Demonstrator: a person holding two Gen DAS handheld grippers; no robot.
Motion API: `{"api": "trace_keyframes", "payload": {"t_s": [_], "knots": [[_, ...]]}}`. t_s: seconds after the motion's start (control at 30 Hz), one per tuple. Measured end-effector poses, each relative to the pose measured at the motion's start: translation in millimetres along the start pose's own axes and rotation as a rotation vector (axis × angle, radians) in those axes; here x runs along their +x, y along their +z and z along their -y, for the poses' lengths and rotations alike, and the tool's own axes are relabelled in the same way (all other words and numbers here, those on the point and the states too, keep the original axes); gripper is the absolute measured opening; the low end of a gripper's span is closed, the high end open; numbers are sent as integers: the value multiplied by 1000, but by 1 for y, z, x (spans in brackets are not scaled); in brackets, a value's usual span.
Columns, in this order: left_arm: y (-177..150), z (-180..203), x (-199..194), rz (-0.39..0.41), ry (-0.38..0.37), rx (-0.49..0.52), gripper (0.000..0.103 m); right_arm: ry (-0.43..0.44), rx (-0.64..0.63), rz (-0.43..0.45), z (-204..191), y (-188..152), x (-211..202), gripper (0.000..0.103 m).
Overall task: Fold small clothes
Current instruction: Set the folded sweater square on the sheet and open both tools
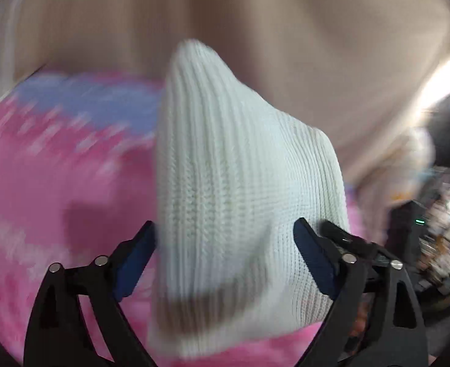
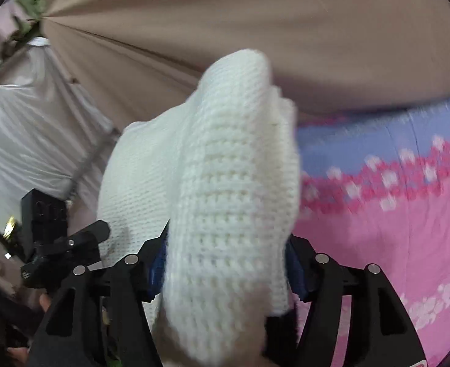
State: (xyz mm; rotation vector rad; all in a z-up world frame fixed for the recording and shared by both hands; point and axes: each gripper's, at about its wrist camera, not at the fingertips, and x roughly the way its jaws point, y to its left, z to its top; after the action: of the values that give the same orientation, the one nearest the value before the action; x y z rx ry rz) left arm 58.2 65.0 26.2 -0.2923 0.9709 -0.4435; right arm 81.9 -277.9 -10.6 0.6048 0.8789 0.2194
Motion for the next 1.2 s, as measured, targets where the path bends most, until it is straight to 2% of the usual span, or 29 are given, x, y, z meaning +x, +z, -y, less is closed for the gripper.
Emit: {"api": "trace_keyframes", "payload": {"t_s": [0.03, 0.07, 0.1, 0.17, 0.27, 0.37, 0.43, 0.47, 0.5, 0.53, 0.57, 0.67, 0.77, 0.83, 0.9, 0.93, 0.97, 1.0, 1.03, 1.1, 1.2], "knots": [[-16, -19, 16, -42, 67, -14, 67, -45, 81, -60, 23, -20, 20, 48], [-30, -33, 25, -72, 108, -25, 65, -12, 129, -82, 35, -36, 25, 25], [-44, -42, 27, -78, 142, -23, 65, 22, 152, -76, 38, -55, 23, 19], [-56, -41, 21, -60, 175, 21, 66, 0, 87, -67, 25, -70, 17, 19], [-60, -22, 21, -41, 214, 87, 67, -4, -45, -88, -8, -66, 20, 15], [-58, -11, 44, -66, 269, 108, 67, -62, -197, -137, -34, -63, 53, 8], [-60, -15, 71, -97, 312, 116, 67, -142, -240, -174, -30, -64, 77, 5], [-63, -23, 84, -112, 332, 121, 67, -221, -231, -196, -11, -64, 95, 5], [-67, -30, 100, -152, 374, 117, 66, -259, -189, -226, 8, -66, 106, 0], [-71, -36, 109, -181, 378, 110, 66, -251, -119, -254, 26, -66, 111, 0], [-74, -44, 116, -205, 371, 81, 67, -210, -52, -241, 32, -63, 104, 0], [-75, -54, 114, -196, 358, 31, 68, -169, -109, -196, 11, -61, 85, 0], [-74, -50, 111, -189, 369, 42, 67, -262, -126, -275, 24, -73, 107, 0], [-71, -40, 103, -168, 390, 83, 66, -244, -42, -252, 30, -70, 97, 0], [-67, -24, 85, -110, 410, 116, 70, -251, -44, -191, 12, -65, 73, 0], [-66, -16, 75, -77, 409, 124, 76, -267, -59, -152, 0, -65, 59, 10], [-65, -10, 66, -49, 407, 127, 84, -285, -86, -118, -12, -65, 47, 15], [-65, -4, 59, -26, 404, 132, 86, -302, -119, -80, -26, -68, 35, 21], [-65, 2, 52, -10, 398, 140, 88, -322, -134, -50, -36, -72, 26, 31], [-65, 12, 41, 9, 401, 155, 92, -370, -138, 9, -50, -81, 12, 42], [-70, 22, 28, 38, 413, 180, 94, -414, -131, 49, -59, -97, 4, 45]]}}
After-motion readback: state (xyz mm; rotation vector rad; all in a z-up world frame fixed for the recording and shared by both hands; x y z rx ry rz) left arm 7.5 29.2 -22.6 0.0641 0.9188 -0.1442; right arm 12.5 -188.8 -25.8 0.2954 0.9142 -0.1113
